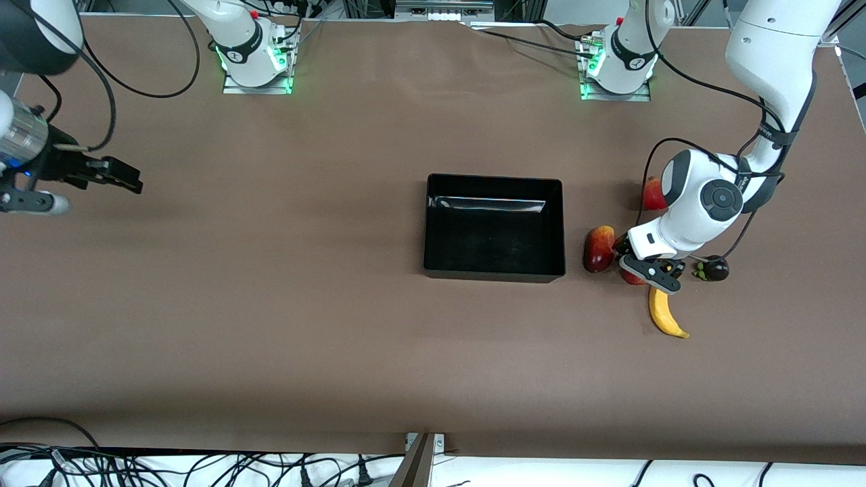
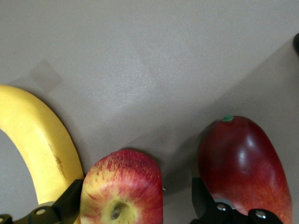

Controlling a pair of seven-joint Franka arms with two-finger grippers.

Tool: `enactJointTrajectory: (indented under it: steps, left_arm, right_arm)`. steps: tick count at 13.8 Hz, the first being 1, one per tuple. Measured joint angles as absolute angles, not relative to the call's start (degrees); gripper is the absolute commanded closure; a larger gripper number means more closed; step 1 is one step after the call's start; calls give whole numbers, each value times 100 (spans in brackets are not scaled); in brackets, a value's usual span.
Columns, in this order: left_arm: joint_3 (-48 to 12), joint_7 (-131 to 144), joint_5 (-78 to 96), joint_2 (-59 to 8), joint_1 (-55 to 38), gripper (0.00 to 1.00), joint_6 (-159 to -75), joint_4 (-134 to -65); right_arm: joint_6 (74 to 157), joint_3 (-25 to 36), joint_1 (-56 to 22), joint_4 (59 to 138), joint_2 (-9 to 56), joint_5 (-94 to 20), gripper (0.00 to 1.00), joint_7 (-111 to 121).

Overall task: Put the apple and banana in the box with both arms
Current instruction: 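Grasp the small red apple with the left gripper and lift it, then carry the apple into the black box and open the left gripper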

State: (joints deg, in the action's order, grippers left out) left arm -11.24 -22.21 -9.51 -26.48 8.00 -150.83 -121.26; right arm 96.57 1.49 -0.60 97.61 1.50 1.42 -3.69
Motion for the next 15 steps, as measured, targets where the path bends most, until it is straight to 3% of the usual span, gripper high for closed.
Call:
enactJointTrajectory:
  steps: [1, 6, 10, 13, 15]
  left_arm:
    - [-1116, -2222, -956, -2649, 801, 100, -15083, -12126]
    - [-1057, -2214, -957, -2618, 801, 100, -15073, -12082]
    - [-1258, -2104, -574, -2050, 734, 100, -14456, -11749]
    - [-1513, -1052, 78, -1478, 106, 100, -13464, -11456]
    - [-1613, 356, 132, -1382, -580, 100, -13266, -11376]
  right_arm:
    - [9620, 144, 5, 9762, 58, 142, 0, -368]
    - [9506, 129, 136, 9886, -31, 143, 0, -366]
    - [9495, 101, 136, 9902, -14, 148, 0, -366]
    - [9495, 78, 136, 9902, -13, 152, 0, -367]
    - [9495, 73, 136, 9902, -13, 152, 0, -368]
